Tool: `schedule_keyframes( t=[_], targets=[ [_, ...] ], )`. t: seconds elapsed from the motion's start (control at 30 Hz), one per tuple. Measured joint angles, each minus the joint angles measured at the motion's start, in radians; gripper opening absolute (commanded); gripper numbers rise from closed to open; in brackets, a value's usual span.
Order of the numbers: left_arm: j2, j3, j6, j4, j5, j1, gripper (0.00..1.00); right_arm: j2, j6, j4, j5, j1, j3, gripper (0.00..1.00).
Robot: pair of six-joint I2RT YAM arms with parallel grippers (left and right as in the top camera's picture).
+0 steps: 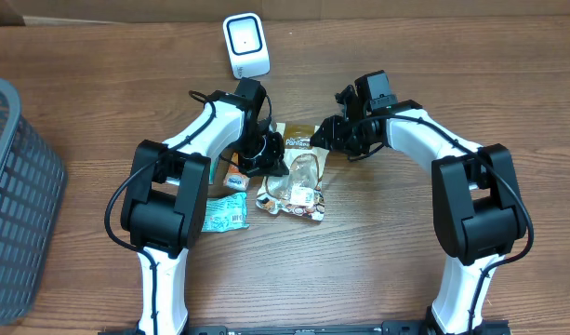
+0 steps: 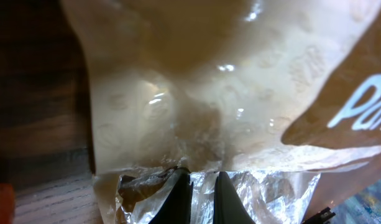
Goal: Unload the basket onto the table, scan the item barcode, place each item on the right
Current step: 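Grasp the clear PanTree bread bag with both grippers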
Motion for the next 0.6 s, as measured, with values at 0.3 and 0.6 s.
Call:
schedule_keyframes(
  t=[0.3,0.6],
  targets=[
    [0.006,0.016,0.026,-0.023,-0.001,0.005,0.04,0.000,0.006,-0.037,-0.001,0.001,0.000,0.04],
    [0.056,0.204,0.123,-0.192,-0.054,0.042,0.24,-0.068,0.029,-0.212,-0.007,-0.107,0.000,0.04]
  ],
)
